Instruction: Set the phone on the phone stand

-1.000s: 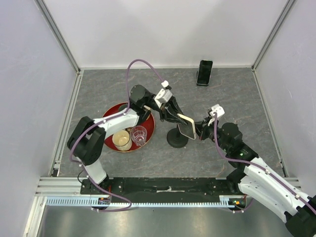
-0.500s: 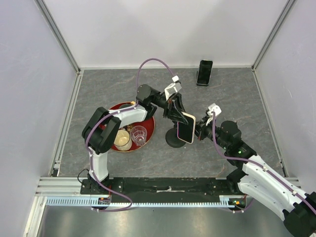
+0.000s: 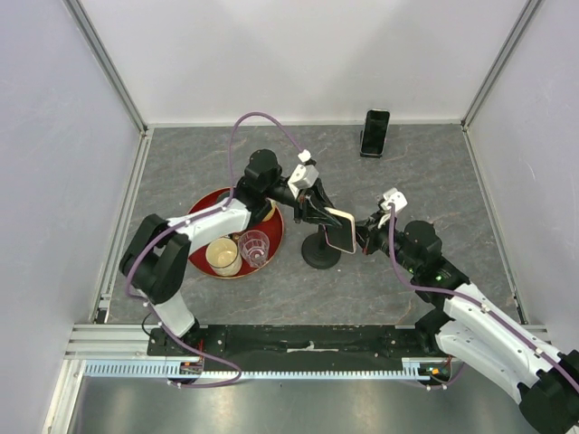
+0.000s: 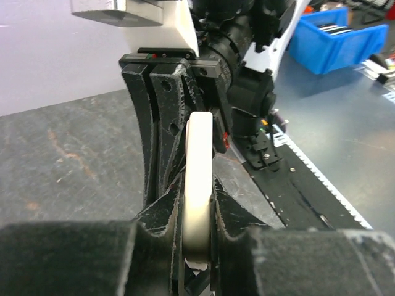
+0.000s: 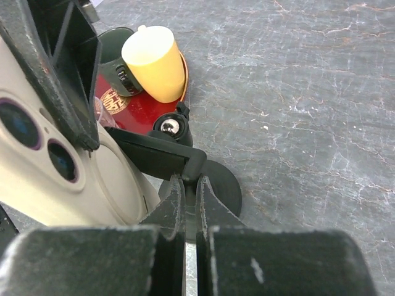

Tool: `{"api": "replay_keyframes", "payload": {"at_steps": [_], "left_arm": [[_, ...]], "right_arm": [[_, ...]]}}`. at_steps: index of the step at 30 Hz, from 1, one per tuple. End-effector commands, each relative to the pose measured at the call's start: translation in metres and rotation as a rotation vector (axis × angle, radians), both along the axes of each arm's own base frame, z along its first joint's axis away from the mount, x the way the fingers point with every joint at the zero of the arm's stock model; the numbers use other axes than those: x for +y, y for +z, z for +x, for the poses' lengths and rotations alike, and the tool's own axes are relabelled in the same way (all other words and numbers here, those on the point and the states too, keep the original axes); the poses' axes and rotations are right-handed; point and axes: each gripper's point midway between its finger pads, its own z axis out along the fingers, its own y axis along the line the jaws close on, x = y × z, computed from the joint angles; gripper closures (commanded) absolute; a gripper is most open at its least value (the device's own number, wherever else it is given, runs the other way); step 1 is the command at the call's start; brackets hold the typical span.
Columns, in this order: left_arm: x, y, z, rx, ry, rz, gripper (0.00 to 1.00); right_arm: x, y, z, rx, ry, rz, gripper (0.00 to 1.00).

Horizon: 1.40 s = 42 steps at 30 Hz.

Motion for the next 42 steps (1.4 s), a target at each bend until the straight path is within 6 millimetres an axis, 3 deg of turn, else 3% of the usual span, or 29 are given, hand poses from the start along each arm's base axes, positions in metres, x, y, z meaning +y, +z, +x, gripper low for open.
{"api": "replay_keyframes", "payload": {"at_steps": [1,3,8,9,10,11,13,14,15,16,19,25,31,34,36,40,41,42], "left_arm": [[0.013,0.002,0.043,-0.2,0.297,0.009,0.98],[0.023,-0.005,0.059,-0.152,0.476,0.066,0.98],[0.055,-0.035,0.09,-0.043,0.912,0.209,0.98],[0.05,-0.031,0.082,-0.049,0.965,0.206,0.98],[0.052,-0.035,0.086,-0.049,1.042,0.224,0.98],[0.051,-0.042,0.085,-0.053,1.095,0.266,0.98],[0.054,-0.054,0.093,-0.03,1.212,0.323,0.98],[0.06,-0.06,0.097,-0.041,1.297,0.366,0.98],[0.063,-0.074,0.101,-0.02,1.365,0.405,0.98],[0.068,-0.08,0.104,-0.018,1.419,0.422,0.98],[0.076,-0.092,0.112,-0.05,1.558,0.458,0.98],[0.067,-0.099,0.112,0.001,1.546,0.448,0.98],[0.057,-0.11,0.103,0.031,1.48,0.459,0.98],[0.051,-0.109,0.093,0.054,1.413,0.441,0.98],[0.046,-0.105,0.086,0.074,1.368,0.428,0.98],[0.042,-0.103,0.079,0.156,1.314,0.46,0.98],[0.043,-0.101,0.079,0.18,1.316,0.465,0.98],[0.041,-0.096,0.079,0.201,1.31,0.459,0.98]], "right_arm": [[-0.013,0.001,0.001,0.015,-0.09,0.025,1.0],[-0.025,0.012,0.005,-0.032,-0.176,0.043,1.0],[-0.023,0.02,0.007,-0.101,-0.282,0.047,1.0],[-0.024,0.021,0.007,-0.113,-0.311,0.049,1.0],[-0.013,0.025,0.0,-0.128,-0.292,0.067,1.0],[-0.021,0.026,0.004,-0.145,-0.372,0.058,1.0],[-0.016,0.031,0.001,-0.168,-0.419,0.045,1.0],[-0.006,0.032,-0.01,-0.189,-0.408,0.015,1.0],[-0.014,0.033,-0.011,-0.206,-0.489,-0.009,1.0],[-0.006,0.036,-0.014,-0.218,-0.504,-0.008,1.0],[0.021,0.035,-0.047,-0.235,-0.51,-0.043,1.0],[0.042,0.027,-0.072,-0.202,-0.483,-0.017,1.0],[0.042,0.032,-0.08,-0.156,-0.421,0.033,1.0],[0.012,0.038,-0.072,-0.121,-0.522,-0.017,0.79],[-0.017,0.039,-0.066,-0.117,-0.586,-0.1,0.74],[-0.047,0.029,-0.051,-0.013,-0.595,-0.057,0.65],[-0.046,0.022,-0.052,0.035,-0.535,-0.025,0.64],[-0.06,0.02,-0.041,0.05,-0.58,-0.017,0.62]]}}
